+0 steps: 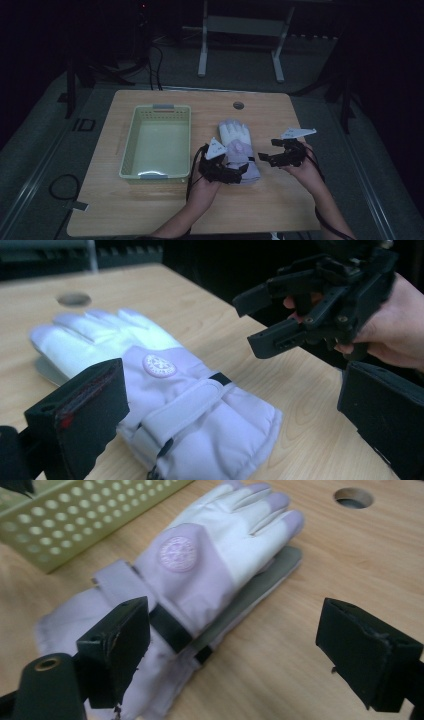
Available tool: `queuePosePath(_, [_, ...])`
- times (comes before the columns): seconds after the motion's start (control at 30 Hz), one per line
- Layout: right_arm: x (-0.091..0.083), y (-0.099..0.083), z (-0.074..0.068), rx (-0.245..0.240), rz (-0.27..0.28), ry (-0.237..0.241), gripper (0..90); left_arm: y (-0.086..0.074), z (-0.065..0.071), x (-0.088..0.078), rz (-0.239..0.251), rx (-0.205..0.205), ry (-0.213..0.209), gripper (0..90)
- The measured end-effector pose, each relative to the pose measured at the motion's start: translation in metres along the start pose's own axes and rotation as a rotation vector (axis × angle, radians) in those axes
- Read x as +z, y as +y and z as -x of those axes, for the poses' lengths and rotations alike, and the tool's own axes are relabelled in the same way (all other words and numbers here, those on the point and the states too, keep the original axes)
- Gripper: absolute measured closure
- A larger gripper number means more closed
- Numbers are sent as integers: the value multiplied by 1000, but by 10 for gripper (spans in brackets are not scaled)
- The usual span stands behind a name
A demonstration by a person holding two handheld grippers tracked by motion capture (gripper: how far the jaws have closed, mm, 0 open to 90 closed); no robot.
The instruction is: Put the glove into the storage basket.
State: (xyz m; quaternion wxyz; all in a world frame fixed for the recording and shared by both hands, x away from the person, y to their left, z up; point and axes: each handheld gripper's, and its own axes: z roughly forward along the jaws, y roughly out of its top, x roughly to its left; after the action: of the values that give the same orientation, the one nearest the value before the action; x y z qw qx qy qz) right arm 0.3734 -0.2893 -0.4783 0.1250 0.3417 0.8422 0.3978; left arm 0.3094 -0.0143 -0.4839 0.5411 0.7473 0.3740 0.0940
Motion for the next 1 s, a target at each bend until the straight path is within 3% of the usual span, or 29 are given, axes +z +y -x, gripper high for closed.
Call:
queuePosePath(0.07, [1, 2, 2, -28, 5, -8, 231, 5, -4, 8, -18, 3, 15, 1])
queuePosePath(0.1, [2, 3, 3, -38, 10, -16, 243, 9, -6, 14, -34, 24, 50, 1])
queuePosePath(0.27, [11, 12, 7, -64, 11, -18, 374, 21, -17, 31, -68, 49, 152, 6])
queuePosePath(0.33, [17, 15, 7, -65, 6, -32, 416, 21, -23, 35, -77, 23, 188, 87])
queuePosePath(0.4, [24, 17, 7, -60, 14, -20, 416, 19, -28, 39, -83, 2, 216, 88])
queuePosePath(0.47, [30, 17, 6, -50, 9, -10, 427, 16, -31, 43, -100, -5, 257, 146])
queuePosePath(0.57, [41, 14, 4, -50, -20, 3, 420, 8, -37, 54, -174, -32, 297, 147])
queuePosePath(0.7, [53, 6, 1, -43, -65, 10, 408, -4, -44, 70, -295, -83, 301, 147])
queuePosePath(0.77, [60, 1, 2, -38, -99, 18, 405, -10, -47, 77, -332, -101, 292, 147])
queuePosePath(0.83, [67, -3, 4, -39, -138, 15, 399, -16, -50, 82, -353, -119, 275, 147])
queuePosePath(0.97, [76, -9, 10, 11, -176, 48, 393, -23, -57, 86, -352, -165, 235, 148])
queuePosePath(1.0, [78, -9, 11, 23, -181, 54, 394, -27, -63, 87, -350, -209, 197, 148])
